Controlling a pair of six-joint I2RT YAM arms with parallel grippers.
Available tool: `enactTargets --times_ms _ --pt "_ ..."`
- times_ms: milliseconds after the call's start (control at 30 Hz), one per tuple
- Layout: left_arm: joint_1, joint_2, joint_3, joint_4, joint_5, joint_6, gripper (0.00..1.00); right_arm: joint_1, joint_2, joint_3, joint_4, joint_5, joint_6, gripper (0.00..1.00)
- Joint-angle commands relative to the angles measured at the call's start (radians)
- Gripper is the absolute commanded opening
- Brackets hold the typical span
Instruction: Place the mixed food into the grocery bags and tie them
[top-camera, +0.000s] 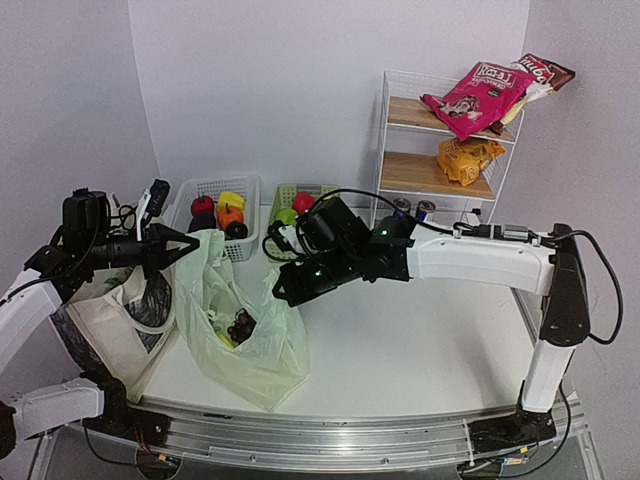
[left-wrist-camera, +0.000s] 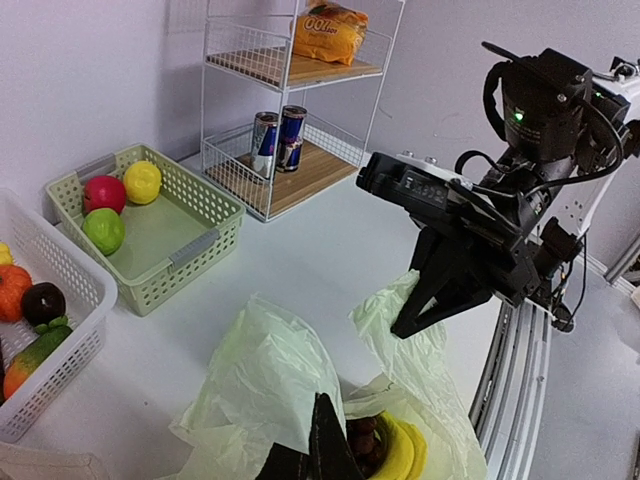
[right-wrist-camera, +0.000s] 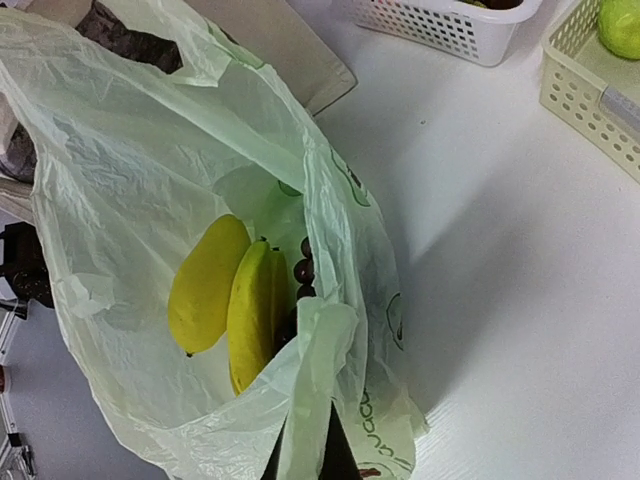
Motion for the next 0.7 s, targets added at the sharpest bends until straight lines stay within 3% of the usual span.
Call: enactTargets --times_ms 0,100,333,500,667 --pt "0.005 -0.075 0.037 0.157 -0.055 -0.139 0.00 -0.056 -0.196 -0.001 0.027 0.065 -0.136 0.00" --pt "0.005 -0.086 0.053 0.239 -0.011 -0.208 0.00 -0.101 -0.314 0.021 0.014 0.077 -0.275 0.00" --pt "-0.008 -0.089 -0.009 0.533 0.181 -0.311 0.00 -0.233 -0.372 0.070 -0.020 -0.199 -0.382 0.00" --pt "-0.083 -0.072 -0.062 0.581 0.192 -0.203 0.00 -0.326 -0.381 -0.016 -0.021 -0.289 -0.421 0.00" --pt "-0.298 -0.062 -0.115 0.612 0.099 -0.072 0.00 -0.394 -0.386 0.026 -0.025 -0.384 -0.421 0.00"
